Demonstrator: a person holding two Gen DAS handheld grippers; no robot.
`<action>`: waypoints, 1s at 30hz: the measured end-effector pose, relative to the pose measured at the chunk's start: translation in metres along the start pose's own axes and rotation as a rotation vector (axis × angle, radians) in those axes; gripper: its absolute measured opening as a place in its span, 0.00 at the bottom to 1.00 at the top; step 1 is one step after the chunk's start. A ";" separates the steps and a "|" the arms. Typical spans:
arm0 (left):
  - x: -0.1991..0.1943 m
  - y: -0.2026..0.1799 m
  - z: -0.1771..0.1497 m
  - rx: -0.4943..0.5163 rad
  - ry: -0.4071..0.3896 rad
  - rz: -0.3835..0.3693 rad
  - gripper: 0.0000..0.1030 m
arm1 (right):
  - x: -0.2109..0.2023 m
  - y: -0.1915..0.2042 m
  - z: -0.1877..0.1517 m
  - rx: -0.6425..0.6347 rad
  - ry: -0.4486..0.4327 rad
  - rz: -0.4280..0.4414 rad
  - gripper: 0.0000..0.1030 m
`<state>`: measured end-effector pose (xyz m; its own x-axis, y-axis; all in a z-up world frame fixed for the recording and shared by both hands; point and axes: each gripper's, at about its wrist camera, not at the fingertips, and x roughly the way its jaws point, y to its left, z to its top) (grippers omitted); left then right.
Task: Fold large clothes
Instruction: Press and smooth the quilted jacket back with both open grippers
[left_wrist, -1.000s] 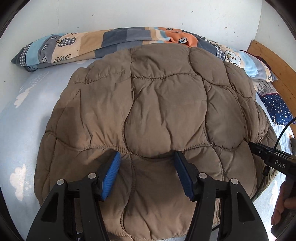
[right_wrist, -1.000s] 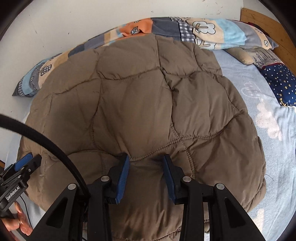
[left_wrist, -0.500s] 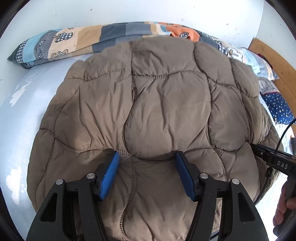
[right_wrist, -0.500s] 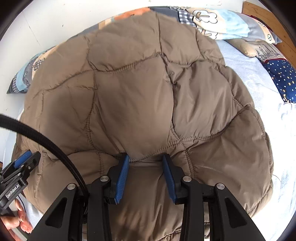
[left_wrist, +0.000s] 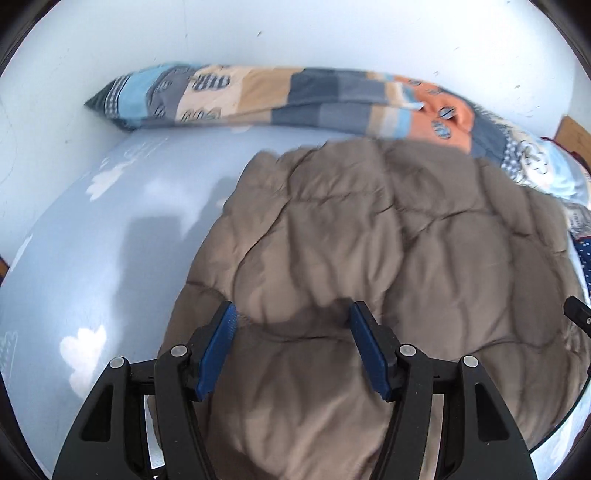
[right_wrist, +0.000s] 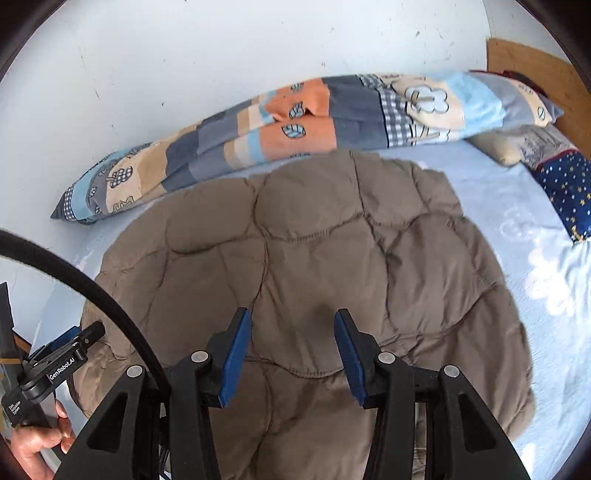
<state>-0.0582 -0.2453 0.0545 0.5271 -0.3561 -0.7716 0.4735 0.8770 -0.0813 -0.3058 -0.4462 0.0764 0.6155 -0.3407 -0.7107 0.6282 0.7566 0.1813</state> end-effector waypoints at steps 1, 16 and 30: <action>0.004 0.002 -0.001 -0.001 0.012 0.000 0.63 | 0.009 0.000 -0.001 0.005 0.025 0.000 0.49; -0.007 -0.005 -0.003 0.017 -0.032 0.016 0.66 | 0.007 0.009 0.001 -0.019 0.038 -0.045 0.52; -0.042 -0.008 -0.004 0.124 -0.141 0.041 0.66 | -0.042 -0.043 -0.010 0.056 0.085 -0.146 0.52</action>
<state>-0.0870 -0.2361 0.0844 0.6372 -0.3696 -0.6763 0.5282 0.8484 0.0340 -0.3637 -0.4592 0.0915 0.4748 -0.3948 -0.7866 0.7349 0.6696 0.1074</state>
